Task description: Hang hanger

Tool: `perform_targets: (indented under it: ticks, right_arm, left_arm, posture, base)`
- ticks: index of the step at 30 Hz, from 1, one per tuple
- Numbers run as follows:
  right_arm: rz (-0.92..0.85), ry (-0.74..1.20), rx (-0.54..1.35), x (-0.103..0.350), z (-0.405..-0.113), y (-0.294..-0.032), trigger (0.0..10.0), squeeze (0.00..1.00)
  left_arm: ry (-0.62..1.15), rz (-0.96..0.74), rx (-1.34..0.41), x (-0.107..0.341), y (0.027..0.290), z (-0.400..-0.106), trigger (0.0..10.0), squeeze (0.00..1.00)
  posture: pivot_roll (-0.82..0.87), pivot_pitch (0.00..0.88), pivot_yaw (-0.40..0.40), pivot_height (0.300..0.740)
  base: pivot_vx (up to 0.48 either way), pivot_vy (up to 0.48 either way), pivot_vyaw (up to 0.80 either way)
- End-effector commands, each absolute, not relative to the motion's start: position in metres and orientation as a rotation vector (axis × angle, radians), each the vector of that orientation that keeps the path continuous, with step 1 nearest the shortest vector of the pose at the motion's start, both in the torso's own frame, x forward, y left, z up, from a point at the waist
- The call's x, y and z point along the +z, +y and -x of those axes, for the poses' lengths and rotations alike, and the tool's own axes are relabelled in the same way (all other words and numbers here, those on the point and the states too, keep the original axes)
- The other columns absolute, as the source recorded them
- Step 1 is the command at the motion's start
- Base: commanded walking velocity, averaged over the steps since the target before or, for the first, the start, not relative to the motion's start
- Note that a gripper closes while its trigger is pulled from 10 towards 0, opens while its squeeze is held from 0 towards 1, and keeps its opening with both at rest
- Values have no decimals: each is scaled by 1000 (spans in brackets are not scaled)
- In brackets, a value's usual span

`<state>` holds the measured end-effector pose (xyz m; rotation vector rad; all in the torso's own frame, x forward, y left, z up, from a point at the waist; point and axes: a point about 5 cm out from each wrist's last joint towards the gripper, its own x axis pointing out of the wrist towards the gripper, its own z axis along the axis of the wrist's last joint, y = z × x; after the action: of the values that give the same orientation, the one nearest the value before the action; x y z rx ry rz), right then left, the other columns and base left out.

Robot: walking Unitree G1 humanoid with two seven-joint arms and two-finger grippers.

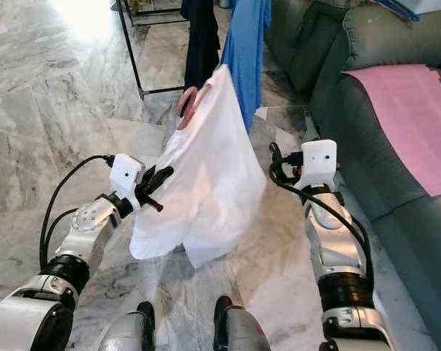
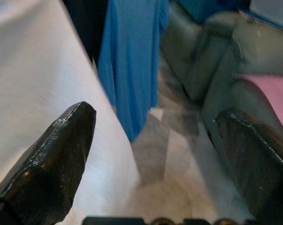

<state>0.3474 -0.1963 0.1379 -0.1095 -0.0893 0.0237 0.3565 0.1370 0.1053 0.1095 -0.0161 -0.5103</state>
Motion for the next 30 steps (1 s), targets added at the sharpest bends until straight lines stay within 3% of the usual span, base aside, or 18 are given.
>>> perform_targets:
  ticks: [1,2,3,4,19,30]
  right_arm:
    - [107,-55,-3,125,-342,-200,10000,0]
    - [101,-45,-4,120,-340,-198,10000,0]
    - [101,-40,-3,118,-339,-197,10000,0]
    - [104,-34,-1,115,-338,-196,10000,0]
    - [58,81,-35,71,-322,-187,10000,0]
    - [-17,258,-117,29,-304,-196,10000,0]
  left_arm:
    - [6,-95,-464,98,138,-354,6196,0]
    - [20,-95,-436,92,139,-351,6353,0]
    - [37,-85,-420,88,139,-349,8667,0]
    - [51,-69,-406,83,138,-347,10000,0]
    - [173,29,-349,49,132,-328,10000,0]
    - [326,71,-215,21,140,-313,10000,0]
  posture:
    - [-57,239,-36,740]
    - [-56,236,-35,740]
    - [-55,232,-36,740]
    - [-56,230,-37,740]
    - [-50,204,-35,740]
    - [-42,172,-40,740]
  base:
    - [0,0,0]
    - [0,0,0]
    - [0,0,0]
    - [0,0,0]
    - [0,0,0]
    - [0,0,0]
